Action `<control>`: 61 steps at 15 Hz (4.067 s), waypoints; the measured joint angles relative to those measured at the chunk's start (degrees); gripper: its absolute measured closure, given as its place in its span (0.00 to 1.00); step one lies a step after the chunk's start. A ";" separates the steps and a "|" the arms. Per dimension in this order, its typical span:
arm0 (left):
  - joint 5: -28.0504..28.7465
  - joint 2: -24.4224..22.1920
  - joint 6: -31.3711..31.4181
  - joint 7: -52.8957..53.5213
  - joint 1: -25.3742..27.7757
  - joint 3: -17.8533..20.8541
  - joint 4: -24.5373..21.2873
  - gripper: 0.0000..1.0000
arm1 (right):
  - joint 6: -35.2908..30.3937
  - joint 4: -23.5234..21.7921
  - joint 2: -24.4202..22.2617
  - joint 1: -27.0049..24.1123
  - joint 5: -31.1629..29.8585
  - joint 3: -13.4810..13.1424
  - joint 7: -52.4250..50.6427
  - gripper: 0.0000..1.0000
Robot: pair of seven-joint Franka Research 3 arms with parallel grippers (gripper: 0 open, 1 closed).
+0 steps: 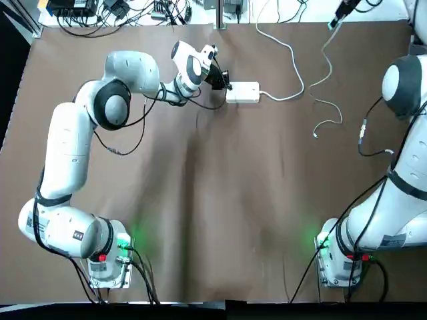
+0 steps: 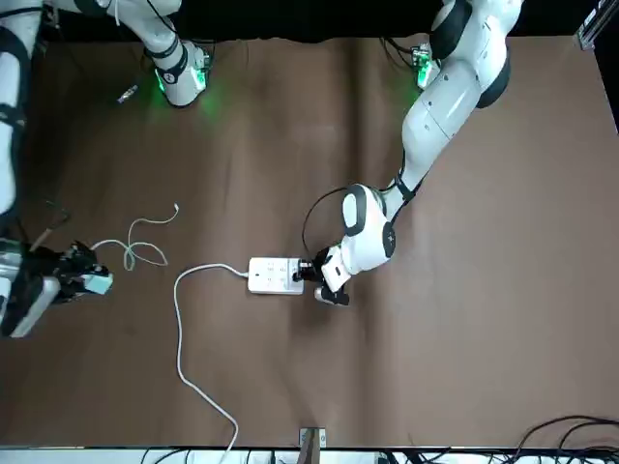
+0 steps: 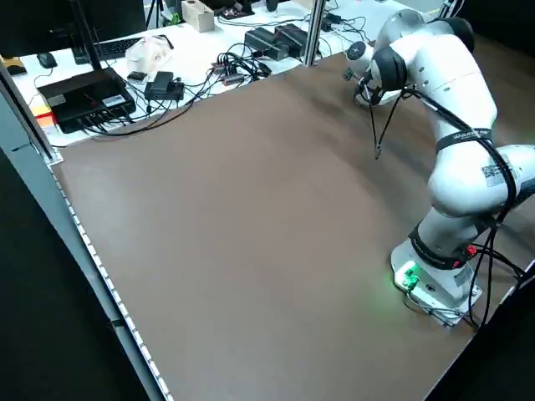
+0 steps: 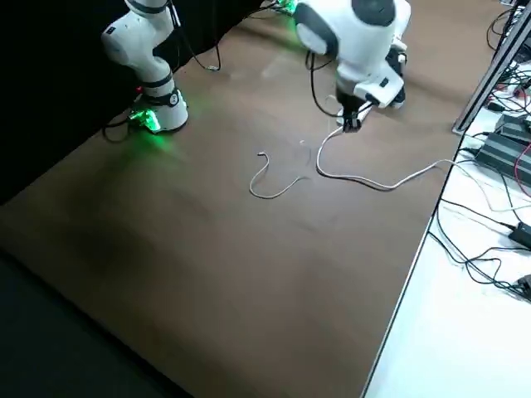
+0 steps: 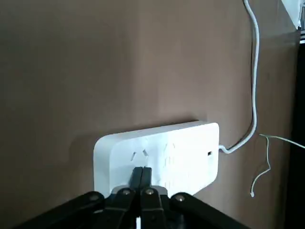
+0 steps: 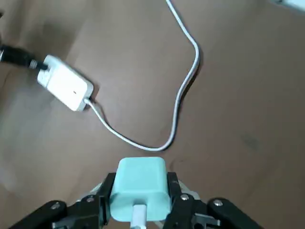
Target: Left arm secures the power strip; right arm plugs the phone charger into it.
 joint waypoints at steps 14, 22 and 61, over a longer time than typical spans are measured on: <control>0.00 0.00 0.03 0.00 -0.01 0.00 0.00 0.99 | 2.87 -1.93 1.37 21.14 -6.68 0.08 45.93 0.52; 0.00 0.00 0.05 0.00 -0.01 0.00 0.00 0.99 | 4.63 -3.33 6.81 28.44 -6.54 0.23 58.69 0.52; 0.00 0.01 0.08 0.00 -0.01 -0.01 0.00 0.99 | 25.29 -10.44 12.88 36.87 -3.33 -0.30 70.77 0.52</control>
